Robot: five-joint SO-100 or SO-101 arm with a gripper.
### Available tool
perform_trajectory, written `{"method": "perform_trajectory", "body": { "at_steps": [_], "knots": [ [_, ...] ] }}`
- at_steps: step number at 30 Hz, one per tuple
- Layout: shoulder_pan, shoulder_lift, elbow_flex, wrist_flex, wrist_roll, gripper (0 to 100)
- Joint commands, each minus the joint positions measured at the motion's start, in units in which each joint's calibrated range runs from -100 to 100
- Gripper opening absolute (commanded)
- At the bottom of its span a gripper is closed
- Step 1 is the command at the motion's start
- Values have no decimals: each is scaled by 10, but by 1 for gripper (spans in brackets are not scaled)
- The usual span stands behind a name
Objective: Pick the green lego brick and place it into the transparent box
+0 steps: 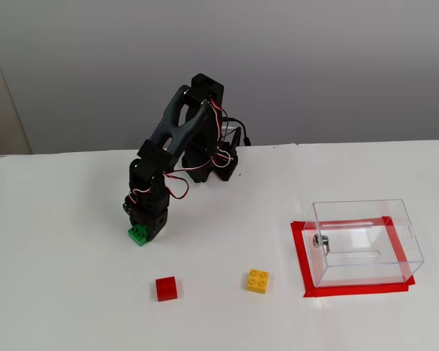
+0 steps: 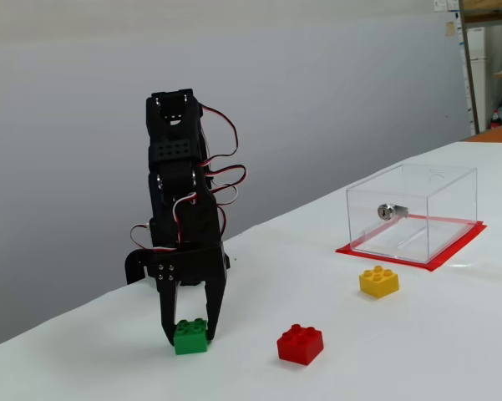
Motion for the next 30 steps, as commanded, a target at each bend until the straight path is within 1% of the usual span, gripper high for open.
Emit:
{"method": "perform_trajectory", "body": {
  "at_steps": [1,6,14,17,21,24,30],
  "knots": [
    [-1,-32,-13,4,-1,17],
    [-5,-99,-15,4,2,17],
    [-5,-252,-20,7,3,17],
    [-15,-289,-53,42,3,17],
    [-59,-301,-139,137,-1,17],
    [-113,-300,-202,185,-2,17],
    [-257,-300,-242,197,-2,17]
  ]
}}
